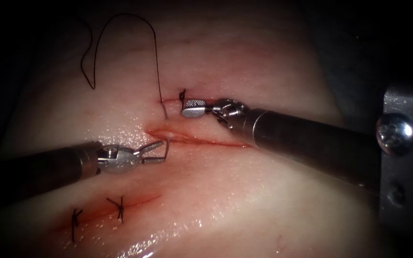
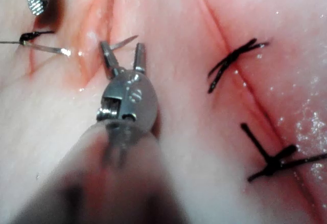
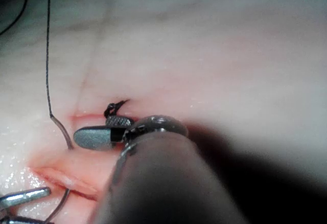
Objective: Wound Closure
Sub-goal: Use the left needle driver to pull the needle through the wound.
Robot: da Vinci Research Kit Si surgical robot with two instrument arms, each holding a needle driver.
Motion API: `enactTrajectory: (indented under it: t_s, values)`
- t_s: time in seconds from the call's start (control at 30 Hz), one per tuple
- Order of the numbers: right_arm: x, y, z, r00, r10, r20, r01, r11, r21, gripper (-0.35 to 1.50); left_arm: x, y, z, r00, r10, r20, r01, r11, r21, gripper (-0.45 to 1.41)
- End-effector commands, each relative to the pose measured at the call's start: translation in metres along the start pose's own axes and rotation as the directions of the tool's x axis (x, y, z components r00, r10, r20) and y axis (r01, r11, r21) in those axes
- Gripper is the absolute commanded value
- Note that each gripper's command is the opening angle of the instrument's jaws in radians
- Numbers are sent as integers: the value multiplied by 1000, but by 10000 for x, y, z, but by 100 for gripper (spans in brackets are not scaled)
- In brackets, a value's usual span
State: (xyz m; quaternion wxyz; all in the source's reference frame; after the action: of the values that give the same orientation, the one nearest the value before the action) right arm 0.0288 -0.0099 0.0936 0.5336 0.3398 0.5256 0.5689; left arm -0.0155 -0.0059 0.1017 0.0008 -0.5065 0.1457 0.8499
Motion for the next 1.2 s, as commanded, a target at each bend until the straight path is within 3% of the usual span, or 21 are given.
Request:
enactTrajectory:
  t_s: [0.03, 0.3, 0.57, 0.67, 0.77, 0.8, 0.9, 1.07, 1.2]
  values:
    - [2, 3, 8, 1000, -2, -2, 2, 1000, 1, 44, -4, -2, 10, 1000, 10, 1, -10, 1000, 1, 20]
    - [-3, 4, 6, 1000, -7, -1, 7, 1000, 2, 10, -17, -17, 26, 999, 38, -15, -38, 999, -6, 14]
    - [-9, 7, 5, 1000, -14, -3, 14, 1000, -1, 0, -23, -15, 30, 999, 45, -18, -45, 999, -4, 10]
    - [-9, 7, 4, 1000, -14, -7, 14, 1000, -2, -1, -22, -15, 31, 999, 44, -17, -44, 999, -3, -3]
    - [-6, 7, 2, 1000, -11, -14, 11, 1000, -3, 2, -22, -17, 30, 1000, 25, -14, -26, 1000, -18, -45]
    - [-6, 7, 2, 1000, -11, -14, 11, 1000, -3, 2, -22, -17, 30, 1000, 25, -14, -26, 1000, -18, -45]
    - [-5, 7, -1, 1000, -10, -19, 10, 1000, 4, 12, -22, -18, 27, 996, -86, 12, 87, 993, -80, -45]
    - [-5, 7, -3, 1000, -10, -25, 10, 1000, 10, 17, -19, -18, 23, 981, -192, 14, 193, 977, -89, -45]
    - [-5, 7, -2, 999, -21, -38, 22, 1000, 17, 10, -12, -20, 18, 932, -362, -19, 356, 925, -134, -45]
